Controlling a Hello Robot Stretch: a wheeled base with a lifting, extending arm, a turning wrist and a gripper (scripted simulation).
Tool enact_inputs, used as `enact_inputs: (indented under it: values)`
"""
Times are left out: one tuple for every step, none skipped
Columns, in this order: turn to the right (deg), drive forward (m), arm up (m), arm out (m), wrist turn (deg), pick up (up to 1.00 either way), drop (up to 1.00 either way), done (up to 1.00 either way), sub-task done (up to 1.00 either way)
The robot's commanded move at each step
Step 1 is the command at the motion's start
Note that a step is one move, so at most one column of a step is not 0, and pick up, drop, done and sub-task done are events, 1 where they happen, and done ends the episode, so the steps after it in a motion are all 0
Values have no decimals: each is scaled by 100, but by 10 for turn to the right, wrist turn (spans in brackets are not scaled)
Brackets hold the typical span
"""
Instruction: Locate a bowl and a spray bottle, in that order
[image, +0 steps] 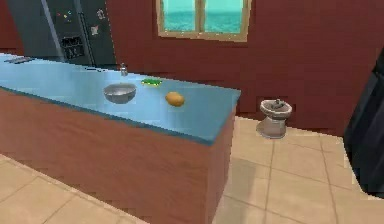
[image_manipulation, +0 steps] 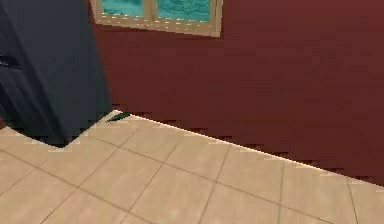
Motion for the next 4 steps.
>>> enact_inputs:
  values:
    - [-210,0,0,0,0,0,0,0,0]
    - [0,10,0,0,0,0,0,0,0]
    - [0,0,0,0,0,0,0,0,100]
    - [-450,0,0,0,0,0,0,0,0]
